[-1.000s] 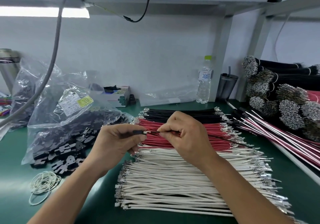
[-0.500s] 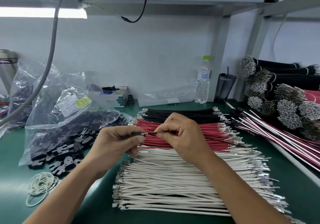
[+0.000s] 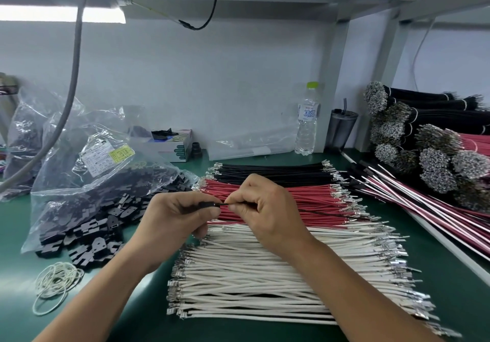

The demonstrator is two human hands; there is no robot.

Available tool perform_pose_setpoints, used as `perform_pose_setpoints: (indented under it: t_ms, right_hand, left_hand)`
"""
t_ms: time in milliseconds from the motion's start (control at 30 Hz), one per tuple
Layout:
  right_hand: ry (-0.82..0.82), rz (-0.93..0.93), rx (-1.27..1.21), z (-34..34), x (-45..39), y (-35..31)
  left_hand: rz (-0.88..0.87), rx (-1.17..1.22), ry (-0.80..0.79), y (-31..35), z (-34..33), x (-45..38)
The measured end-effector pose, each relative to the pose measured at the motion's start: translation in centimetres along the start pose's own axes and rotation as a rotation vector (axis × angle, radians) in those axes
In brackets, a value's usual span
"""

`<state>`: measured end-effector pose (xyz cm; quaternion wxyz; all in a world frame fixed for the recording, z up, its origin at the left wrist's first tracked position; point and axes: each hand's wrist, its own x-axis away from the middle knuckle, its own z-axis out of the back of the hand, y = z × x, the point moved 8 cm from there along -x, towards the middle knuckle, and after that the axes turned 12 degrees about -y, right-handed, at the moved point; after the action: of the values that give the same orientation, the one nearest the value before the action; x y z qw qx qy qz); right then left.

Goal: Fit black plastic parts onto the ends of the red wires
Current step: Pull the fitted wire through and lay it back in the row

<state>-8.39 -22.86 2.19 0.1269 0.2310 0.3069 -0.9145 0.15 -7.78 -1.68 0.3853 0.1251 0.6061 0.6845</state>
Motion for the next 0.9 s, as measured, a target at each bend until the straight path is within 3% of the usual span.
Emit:
perform_pose_setpoints:
  t_ms: [500,667,733,800,900]
  right_hand:
    - [0.013,0.083,0.178,0.0,-0.8,-1.8]
    - [0.217,0.138,0.419,2.1,-0.1,-2.5]
    - [0.143,0.172,0.477,1.0,-0.2,-2.4]
    - [-0.049,0.077,0.527,-1.3,-1.0,-0.9]
    - [-0.121,-0.052,0.502,-2.8,-2.5,1.3]
  left_hand:
    - [-0.05,-0.059,0.027,1.6,-0.1,0.0]
    - [-0.048,0.016,0.156,1.0,1.2,-0.3]
    - [-0.025,0.096,0.262,0.3,2.7,-0.1]
    - [0.004,0.163,0.32,-0.5,3.6,0.2]
    - [0.037,0.211,0.33,-1.3,3.9,0.2]
